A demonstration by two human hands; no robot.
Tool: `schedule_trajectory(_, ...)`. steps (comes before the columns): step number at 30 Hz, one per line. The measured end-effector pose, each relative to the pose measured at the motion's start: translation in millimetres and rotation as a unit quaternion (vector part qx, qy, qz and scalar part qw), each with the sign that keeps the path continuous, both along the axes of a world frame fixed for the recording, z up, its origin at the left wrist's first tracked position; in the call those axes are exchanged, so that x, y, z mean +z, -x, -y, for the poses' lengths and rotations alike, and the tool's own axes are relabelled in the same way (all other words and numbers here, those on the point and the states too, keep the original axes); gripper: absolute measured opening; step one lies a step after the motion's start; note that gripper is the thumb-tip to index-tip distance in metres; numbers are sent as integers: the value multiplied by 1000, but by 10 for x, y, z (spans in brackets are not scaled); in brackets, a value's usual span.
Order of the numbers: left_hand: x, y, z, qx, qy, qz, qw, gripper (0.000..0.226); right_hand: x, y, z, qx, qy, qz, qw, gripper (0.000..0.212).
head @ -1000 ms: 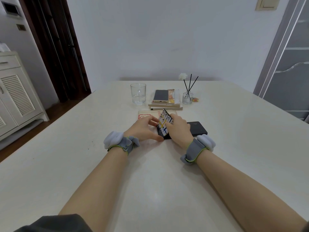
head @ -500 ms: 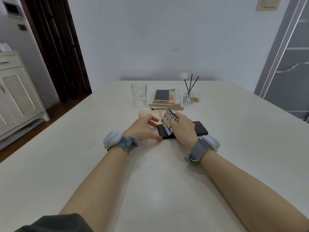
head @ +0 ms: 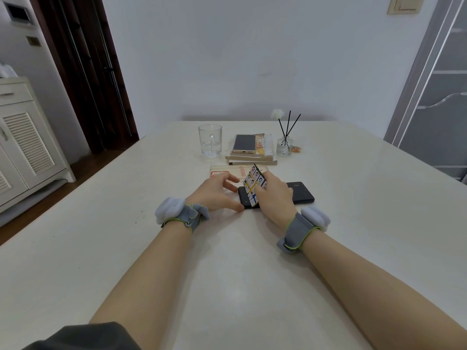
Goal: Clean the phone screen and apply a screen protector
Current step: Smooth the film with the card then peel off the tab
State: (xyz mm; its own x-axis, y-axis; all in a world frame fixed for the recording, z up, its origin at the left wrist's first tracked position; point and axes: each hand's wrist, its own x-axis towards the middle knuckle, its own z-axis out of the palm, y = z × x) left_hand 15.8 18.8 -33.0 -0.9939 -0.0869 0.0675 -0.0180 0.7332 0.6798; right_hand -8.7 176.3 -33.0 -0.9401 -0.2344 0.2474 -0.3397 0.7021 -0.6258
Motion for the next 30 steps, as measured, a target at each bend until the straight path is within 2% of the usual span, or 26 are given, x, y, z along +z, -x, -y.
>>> schedule_trajectory(4, 2, -9, 10, 1, -2, -1, 1000, 66, -4, -41, 59, 22, 16, 5, 1000, 23)
schedule_trajectory(10, -17, 9, 8, 2, -9, 0, 1000, 63, 22, -32, -13, -18, 10, 0, 1000, 24)
schedule_trajectory(15, -20, 7, 20, 0, -20, 1, 1000, 62, 13, -69, 63, 21, 15, 14, 1000, 23)
schedule_trajectory(20, -17, -4, 9, -1, -32, 3, 999, 60, 23, -22, 4, -3, 27, 20, 999, 23)
schedule_trajectory(26, 15, -33, 0, -3, -46, 8, 999, 59, 24, -48, 74, 41, 24, 38, 998, 25)
schedule_trajectory(30, 26, -49, -18, 0, -39, 11, 999, 59, 55, 4, -9, -4, 42, 29, 999, 24)
